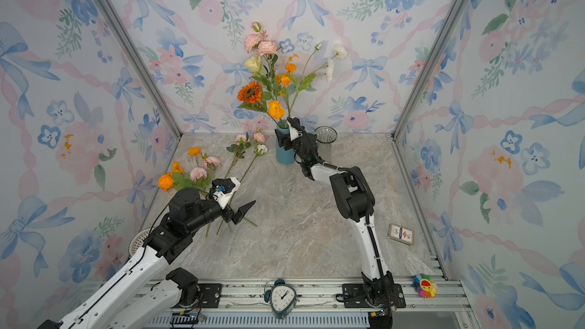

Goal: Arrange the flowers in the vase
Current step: 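Slide the teal vase farther from the robot with the right gripper while the left withdraws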

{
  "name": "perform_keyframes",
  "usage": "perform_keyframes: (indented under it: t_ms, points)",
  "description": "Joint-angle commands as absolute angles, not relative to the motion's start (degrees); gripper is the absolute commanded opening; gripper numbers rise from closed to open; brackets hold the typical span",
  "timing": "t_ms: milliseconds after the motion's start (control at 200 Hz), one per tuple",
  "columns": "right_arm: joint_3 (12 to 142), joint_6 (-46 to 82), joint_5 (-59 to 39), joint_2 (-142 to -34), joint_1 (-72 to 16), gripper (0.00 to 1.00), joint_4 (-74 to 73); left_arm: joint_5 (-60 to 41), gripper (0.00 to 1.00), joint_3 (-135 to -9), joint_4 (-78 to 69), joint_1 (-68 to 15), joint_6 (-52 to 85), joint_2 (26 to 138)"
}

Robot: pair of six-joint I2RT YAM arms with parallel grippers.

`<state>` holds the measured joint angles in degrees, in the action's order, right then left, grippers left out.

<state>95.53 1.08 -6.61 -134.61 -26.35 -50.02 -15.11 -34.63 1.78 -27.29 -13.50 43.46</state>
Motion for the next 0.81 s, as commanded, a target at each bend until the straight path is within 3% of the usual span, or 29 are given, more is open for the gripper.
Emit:
perform_keyframes:
  t_ms: [0,150,250,460,800]
  points:
    - [98.2,1.89,-5.67,-134.28,-26.75,0.41,-56.15,-16.78,0.98,-33.94,0.53,-26.81,-13.8,43.43]
    - [96.43,1.17,-5.9,-133.29,-26.79,0.47,-56.03,-17.18,0.98,-33.9,0.52,-26.82,-13.74,43.01]
    - [95.49,1.48,-6.09,-132.78,-26.81,0.64,-55.84,-18.47,0.98,-33.94,0.51,-26.83,-13.68,43.31]
    - [93.2,1.25,-5.94,-131.95,-26.96,0.85,-56.49,-19.08,0.98,-33.93,0.58,-26.81,-13.63,43.26]
    - [87.48,0.64,-4.4,-128.8,-27.38,0.99,-58.09,-18.98,0.98,-33.93,0.59,-26.85,-13.53,43.33]
